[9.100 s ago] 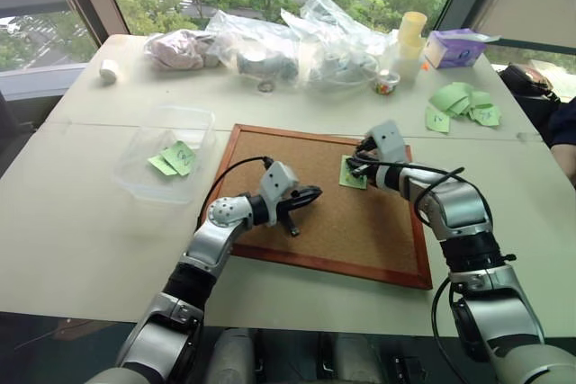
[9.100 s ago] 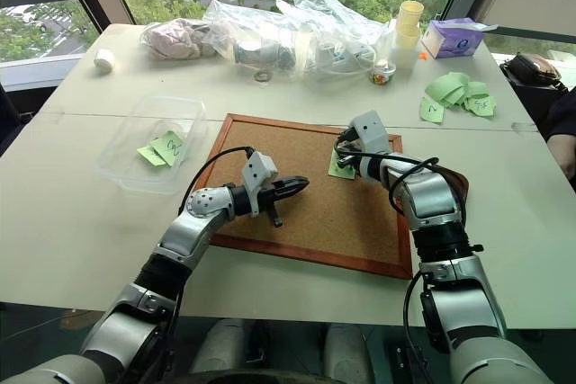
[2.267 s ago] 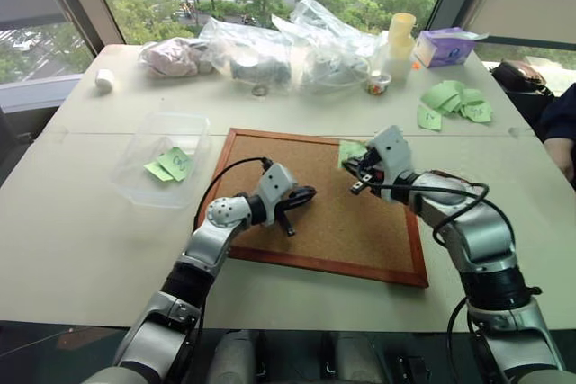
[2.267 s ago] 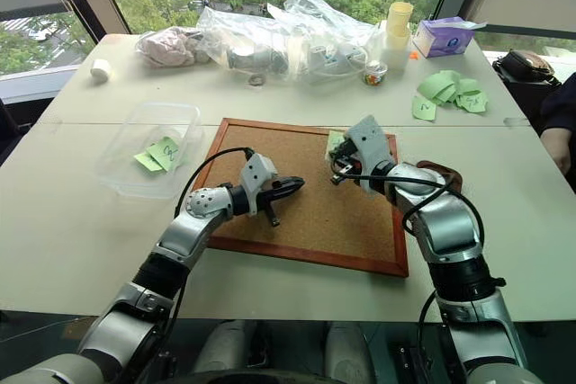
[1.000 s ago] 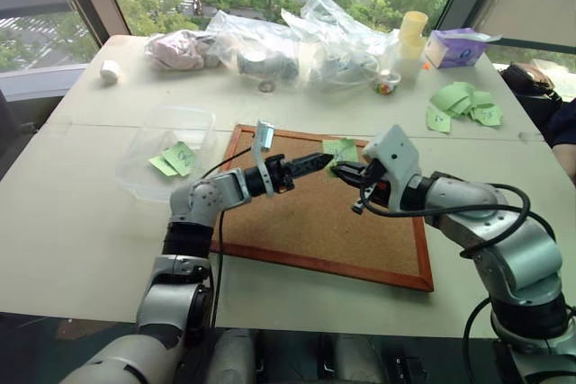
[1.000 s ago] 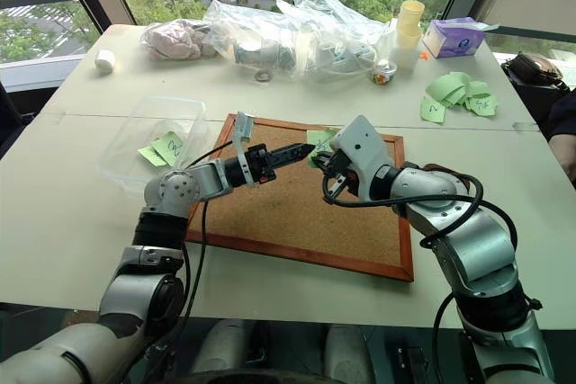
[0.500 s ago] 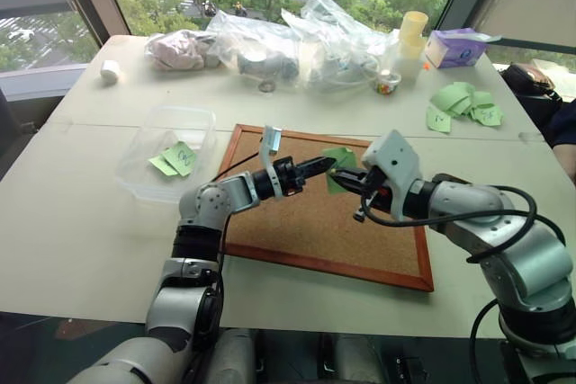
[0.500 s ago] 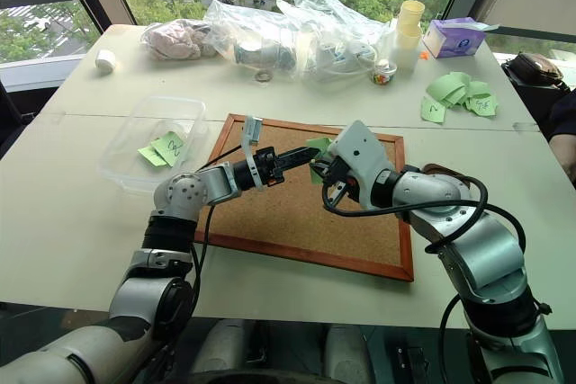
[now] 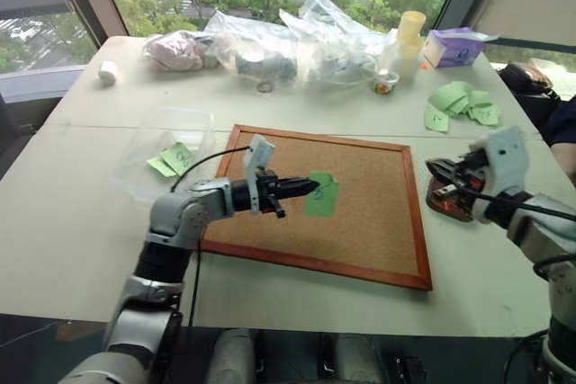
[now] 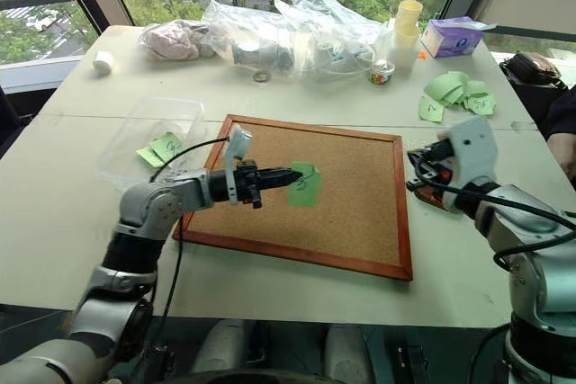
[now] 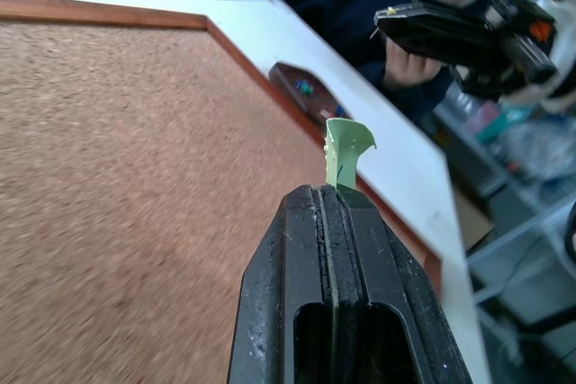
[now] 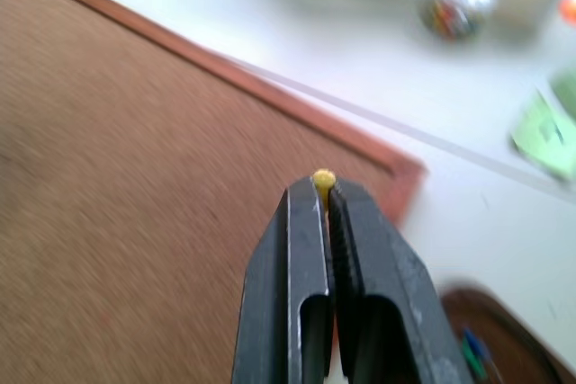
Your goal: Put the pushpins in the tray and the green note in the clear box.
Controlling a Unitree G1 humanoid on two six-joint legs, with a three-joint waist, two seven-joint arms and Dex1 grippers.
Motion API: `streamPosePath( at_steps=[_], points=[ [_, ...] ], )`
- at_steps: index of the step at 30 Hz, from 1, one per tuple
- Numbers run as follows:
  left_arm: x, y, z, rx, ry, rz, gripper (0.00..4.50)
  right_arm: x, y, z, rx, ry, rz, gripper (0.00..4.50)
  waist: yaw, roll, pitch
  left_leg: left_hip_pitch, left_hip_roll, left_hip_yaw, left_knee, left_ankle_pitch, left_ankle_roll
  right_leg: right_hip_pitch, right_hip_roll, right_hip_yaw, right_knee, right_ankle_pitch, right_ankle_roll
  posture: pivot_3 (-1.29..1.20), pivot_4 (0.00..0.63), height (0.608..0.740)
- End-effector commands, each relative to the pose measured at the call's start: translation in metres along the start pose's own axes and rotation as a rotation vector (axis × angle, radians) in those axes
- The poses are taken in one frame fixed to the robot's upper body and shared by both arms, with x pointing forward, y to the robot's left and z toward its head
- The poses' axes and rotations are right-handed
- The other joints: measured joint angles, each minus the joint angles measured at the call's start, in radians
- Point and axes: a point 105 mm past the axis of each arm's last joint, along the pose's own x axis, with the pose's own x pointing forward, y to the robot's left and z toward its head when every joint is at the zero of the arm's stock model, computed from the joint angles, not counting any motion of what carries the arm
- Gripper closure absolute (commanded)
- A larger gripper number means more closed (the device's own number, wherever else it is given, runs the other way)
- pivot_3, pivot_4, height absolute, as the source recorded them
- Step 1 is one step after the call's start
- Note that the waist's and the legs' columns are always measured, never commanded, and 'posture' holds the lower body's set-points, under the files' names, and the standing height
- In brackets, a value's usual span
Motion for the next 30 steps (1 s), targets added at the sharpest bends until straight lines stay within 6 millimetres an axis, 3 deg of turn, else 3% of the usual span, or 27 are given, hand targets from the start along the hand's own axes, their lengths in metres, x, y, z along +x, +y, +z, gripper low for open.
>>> streamPosePath(
  at_steps=[1, 10, 15, 18, 25, 27, 30],
  points=[
    [-0.015, -0.010, 0.001, 0.142, 0.053, -0.023, 4.46, -0.008, -0.027, -0.008, 0.004, 0.024, -0.112, 4.50, -0.001, 0.000, 0.000, 0.000, 0.000, 0.000, 0.000, 0.000, 0.000, 0.000, 0.000, 0.000, 0.000, 0.000, 0.000, 0.00, 0.150, 0.740],
    [-0.044, -0.010, 0.015, 0.309, 0.095, 0.014, 4.46, 0.006, -0.048, -0.044, 0.079, 0.093, -0.178, 4.50, 0.004, 0.000, 0.000, 0.000, 0.000, 0.000, 0.000, 0.000, 0.000, 0.000, 0.000, 0.000, 0.000, 0.000, 0.000, 0.00, 0.150, 0.740],
    [-0.052, -0.007, 0.040, 0.354, 0.020, 0.076, 4.46, 0.015, -0.054, -0.055, 0.096, 0.111, -0.201, 4.50, 0.003, 0.000, 0.000, 0.000, 0.000, 0.000, 0.000, 0.000, 0.000, 0.000, 0.000, 0.001, 0.000, 0.000, 0.000, 0.00, 0.150, 0.740],
    [-0.059, 0.000, 0.056, 0.386, -0.022, 0.144, 4.50, 0.021, -0.052, -0.054, 0.101, 0.106, -0.184, 3.55, 0.002, 0.000, 0.000, 0.000, 0.000, 0.001, 0.000, 0.000, 0.000, 0.000, 0.000, 0.001, 0.000, 0.000, 0.000, 0.00, 0.150, 0.740],
    [-0.076, 0.021, 0.073, 0.432, -0.065, 0.280, 4.50, 0.023, -0.051, -0.048, 0.072, 0.093, -0.173, 0.04, 0.002, 0.000, 0.000, 0.000, 0.000, 0.002, 0.000, 0.000, -0.001, 0.000, 0.001, 0.000, 0.001, 0.000, 0.000, 0.00, 0.150, 0.740],
    [-0.082, 0.028, 0.078, 0.454, -0.075, 0.328, 4.50, 0.021, -0.043, -0.037, 0.065, 0.063, -0.127, 0.04, 0.003, 0.001, 0.000, 0.000, 0.000, 0.003, 0.000, 0.000, -0.001, 0.000, 0.001, 0.000, 0.000, 0.000, 0.000, 0.00, 0.150, 0.740],
    [-0.097, 0.046, 0.091, 0.497, -0.104, 0.459, 4.50, 0.020, -0.009, -0.010, 0.057, -0.024, 0.065, 0.04, 0.003, 0.001, 0.000, 0.000, 0.000, 0.003, 0.000, 0.001, -0.001, 0.000, 0.001, 0.000, 0.000, 0.000, 0.000, 0.00, 0.150, 0.740]
  ],
)
